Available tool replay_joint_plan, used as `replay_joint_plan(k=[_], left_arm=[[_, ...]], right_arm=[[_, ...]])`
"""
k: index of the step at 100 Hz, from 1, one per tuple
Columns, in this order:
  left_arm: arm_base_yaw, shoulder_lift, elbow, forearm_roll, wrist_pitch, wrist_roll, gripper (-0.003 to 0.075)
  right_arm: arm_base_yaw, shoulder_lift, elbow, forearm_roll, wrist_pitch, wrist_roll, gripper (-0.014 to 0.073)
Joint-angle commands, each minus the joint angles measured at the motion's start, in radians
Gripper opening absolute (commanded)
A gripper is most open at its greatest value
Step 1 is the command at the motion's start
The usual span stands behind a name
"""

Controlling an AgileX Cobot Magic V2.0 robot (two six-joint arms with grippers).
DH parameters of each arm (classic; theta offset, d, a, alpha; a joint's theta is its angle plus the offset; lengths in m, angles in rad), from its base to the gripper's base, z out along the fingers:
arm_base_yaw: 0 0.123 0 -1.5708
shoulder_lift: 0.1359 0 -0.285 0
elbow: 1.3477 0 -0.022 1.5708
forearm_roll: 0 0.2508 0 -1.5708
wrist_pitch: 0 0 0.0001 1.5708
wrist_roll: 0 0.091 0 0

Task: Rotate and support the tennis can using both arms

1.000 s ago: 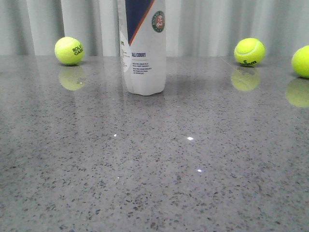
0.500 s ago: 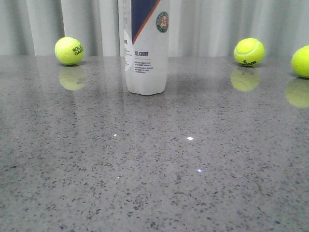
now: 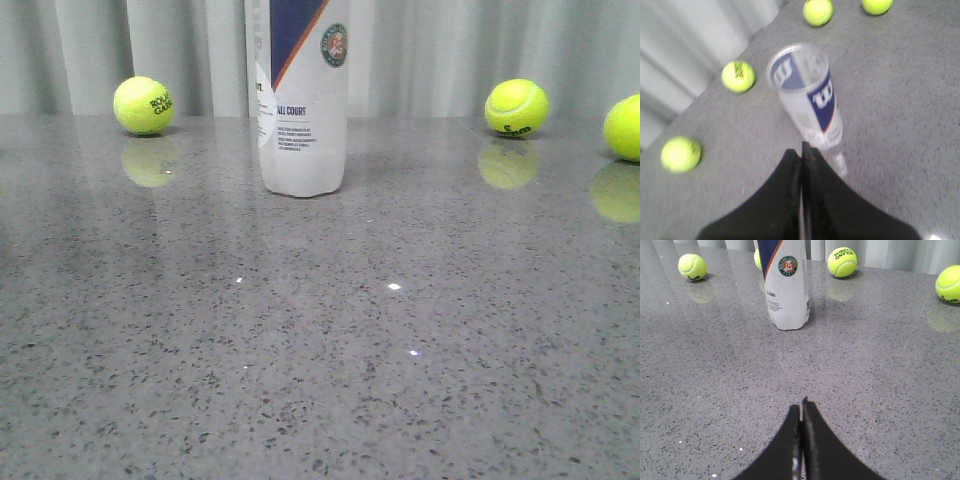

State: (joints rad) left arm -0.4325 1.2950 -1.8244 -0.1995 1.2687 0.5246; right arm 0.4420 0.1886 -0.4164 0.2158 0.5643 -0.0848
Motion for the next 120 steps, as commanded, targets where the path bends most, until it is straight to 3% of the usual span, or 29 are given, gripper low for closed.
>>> replay_joint_plan(k=[1, 36, 62, 85, 94, 120], left_arm=[[0.06, -0.129, 0.095, -0.017, -0.057, -0.048, -0.0018], [0.233, -0.497, 0.582, -0.017, -0.305, -0.14, -0.0018], [0.267, -0.77, 0.949, -0.013, -0.607, -0.155, -0.0018], [0.267, -0.931, 1.167, -0.011, -0.794, -0.156, -0.0018], [0.267, -0.964, 1.214, 0.104, -0.8, -0.186, -0.0018], [0.267, -1.018, 1.313, 0.411, -0.808, -0.54, -0.0018]], right_arm=[[-0.003, 0.01, -0.023, -0.003, -0.073, -0.004, -0.0061], [-0.003, 0.01, -0.023, -0.003, -0.073, -0.004, -0.0061], [-0.003, 0.01, -0.023, -0.003, -0.073, -0.004, -0.0061], [-0.003, 0.01, -0.023, -0.003, -0.073, -0.004, -0.0061], [-0.003, 0.01, -0.023, -0.003, -0.073, -0.004, -0.0061], [-0.003, 0.01, -0.023, -0.003, -0.073, -0.004, -0.0061]])
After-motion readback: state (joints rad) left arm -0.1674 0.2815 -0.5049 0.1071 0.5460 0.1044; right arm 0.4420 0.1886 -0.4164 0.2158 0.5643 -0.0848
